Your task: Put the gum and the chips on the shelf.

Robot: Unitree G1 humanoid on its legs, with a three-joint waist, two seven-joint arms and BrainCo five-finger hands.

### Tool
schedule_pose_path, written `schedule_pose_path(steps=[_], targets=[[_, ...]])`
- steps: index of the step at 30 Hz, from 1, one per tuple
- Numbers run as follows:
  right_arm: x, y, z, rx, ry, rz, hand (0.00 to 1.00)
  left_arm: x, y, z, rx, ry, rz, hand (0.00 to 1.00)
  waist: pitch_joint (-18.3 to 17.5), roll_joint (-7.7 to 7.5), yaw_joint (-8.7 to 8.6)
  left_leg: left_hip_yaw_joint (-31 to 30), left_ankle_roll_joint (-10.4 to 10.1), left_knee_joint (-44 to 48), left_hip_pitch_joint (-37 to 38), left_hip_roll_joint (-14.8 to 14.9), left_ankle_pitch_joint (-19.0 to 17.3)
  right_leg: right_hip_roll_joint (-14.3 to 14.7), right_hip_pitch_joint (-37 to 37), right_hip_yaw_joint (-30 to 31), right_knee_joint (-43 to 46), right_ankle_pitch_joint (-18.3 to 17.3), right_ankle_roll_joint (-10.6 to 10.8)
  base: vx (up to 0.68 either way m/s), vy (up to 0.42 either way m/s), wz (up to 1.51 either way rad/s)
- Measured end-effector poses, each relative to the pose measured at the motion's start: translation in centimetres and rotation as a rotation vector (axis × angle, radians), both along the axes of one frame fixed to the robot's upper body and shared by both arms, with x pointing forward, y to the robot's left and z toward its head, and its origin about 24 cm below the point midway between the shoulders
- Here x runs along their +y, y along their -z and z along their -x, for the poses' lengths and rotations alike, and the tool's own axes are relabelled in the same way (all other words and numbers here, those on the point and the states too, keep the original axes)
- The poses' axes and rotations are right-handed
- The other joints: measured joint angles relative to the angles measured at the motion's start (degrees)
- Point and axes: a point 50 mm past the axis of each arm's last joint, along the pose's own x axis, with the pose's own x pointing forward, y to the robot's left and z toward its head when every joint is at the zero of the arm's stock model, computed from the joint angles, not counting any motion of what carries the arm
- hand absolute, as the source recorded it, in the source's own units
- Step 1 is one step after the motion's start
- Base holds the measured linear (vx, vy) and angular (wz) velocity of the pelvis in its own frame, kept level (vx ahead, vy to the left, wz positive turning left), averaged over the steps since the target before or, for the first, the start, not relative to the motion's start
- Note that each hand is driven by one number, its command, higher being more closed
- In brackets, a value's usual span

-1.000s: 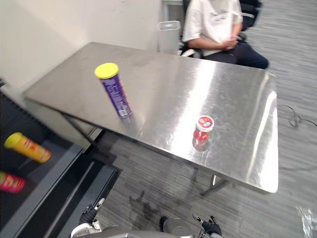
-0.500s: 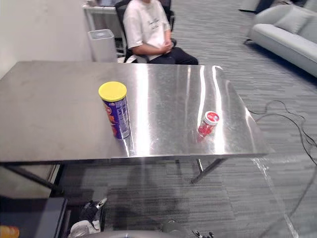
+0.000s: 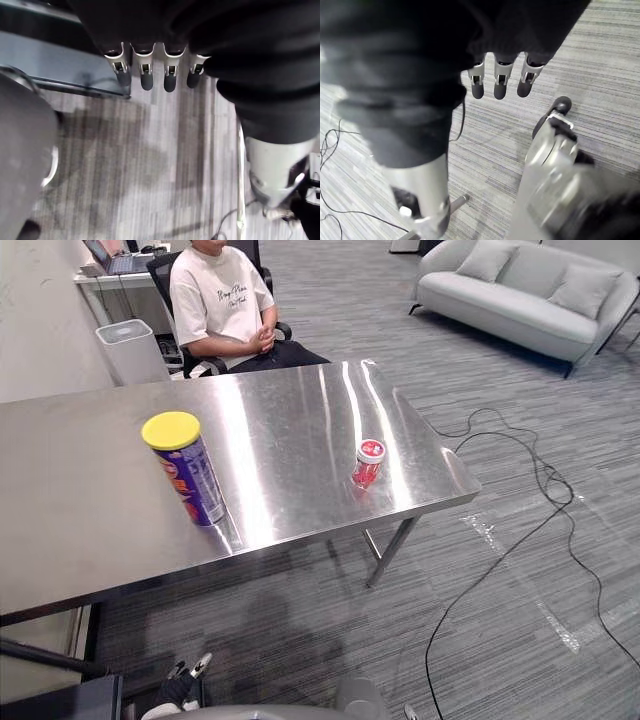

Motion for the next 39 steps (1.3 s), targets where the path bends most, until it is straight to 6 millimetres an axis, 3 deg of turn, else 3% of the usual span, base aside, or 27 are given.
schedule_pose_path(steps=[1, 13, 16, 21, 24, 27, 31, 34, 39], targets=[[-0.1, 0.6, 0.2, 0.056, -0.078, -0.038, 0.00, 0.8, 0.4, 0.0, 0.051, 0.020, -0.005, 0.00, -0.45, -2.56, 1.10, -5.04, 0.33, -6.10, 1.79, -4.56, 3.29, -1.70, 10.03, -3.26, -21.44, 5.25, 2.23, 0.03, -0.034, -0.09], [0.6, 0.7, 0.8, 0.056, -0.146, -0.067, 0.00, 0.5, 0.5, -0.1, 0.051, 0.034, 0.002, 0.00, -0.23, -2.41, 1.05, -9.56, 0.36, -5.16, 2.11, -4.35, 3.31, -1.75, 13.84, -8.04, -23.10, 5.30, 2.25, -0.01, -0.027, 0.17], [0.1, 0.7, 1.8, 0.057, -0.069, -0.071, 0.00, 0.4, 0.4, -0.2, 0.048, 0.037, 0.003, 0.00, 0.00, -2.42, 1.08, -9.71, 0.33, -4.06, 2.83, -4.13, 3.29, -1.64, 15.25, -8.28, -23.74, 5.71, 1.97, -0.03, -0.046, -0.02], [-4.7, -0.4, 5.3, 0.067, 0.284, 0.037, 0.00, 0.2, 0.5, -0.1, 0.054, 0.043, 0.017, 0.00, 0.40, -2.31, 0.96, -9.50, 0.31, -1.77, 3.33, -3.69, 3.09, -1.41, 15.27, -7.04, -24.41, 7.63, 1.06, -0.06, -0.042, -0.36], [-8.1, -1.8, 6.4, 0.053, 0.420, 0.149, 0.00, 0.0, 0.6, -0.1, 0.058, 0.061, 0.032, 0.00, 0.43, -1.66, 0.76, -9.72, 0.33, -1.71, 3.79, -3.12, 0.65, -0.70, 14.84, -6.29, -25.63, 8.21, 2.04, -0.12, -0.055, -0.42], [-11.0, -3.9, 4.9, -0.038, 0.458, 0.288, 0.00, -0.1, 0.7, -0.2, 0.060, 0.088, 0.038, 0.00, 0.46, -1.68, 0.28, -9.63, 0.34, -1.71, 3.19, -3.26, 0.41, -0.84, 13.88, -5.65, -25.76, 8.23, 1.95, -0.15, -0.040, -0.13], [-14.4, -8.0, 1.0, -0.234, 0.506, 0.484, 0.00, -0.3, 0.7, -0.2, 0.071, 0.127, 0.037, 0.00, 0.33, -1.60, -0.65, -9.68, 0.29, -1.76, 2.37, -3.14, 0.39, -0.75, 12.96, -5.70, -25.88, 8.57, 1.89, -0.07, -0.037, -0.03], [-16.1, -11.5, -1.3, -0.368, 0.536, 0.610, 0.00, -0.5, 0.7, -0.3, 0.076, 0.156, 0.031, 0.00, 0.04, -1.18, -0.68, -9.67, 0.30, -1.82, 2.52, -2.93, 0.50, -0.41, 12.92, -5.68, -25.62, 9.03, 2.62, 0.04, -0.037, -0.01], [-16.8, -14.5, -4.0, -0.452, 0.556, 0.719, 0.00, -0.6, 0.7, -0.4, 0.079, 0.165, 0.032, 0.00, -0.29, -0.72, -0.72, -9.80, 0.30, -1.91, 2.58, -2.74, 0.50, -0.10, 12.91, -5.66, -25.59, 9.05, 2.59, 0.06, -0.028, -0.05]])
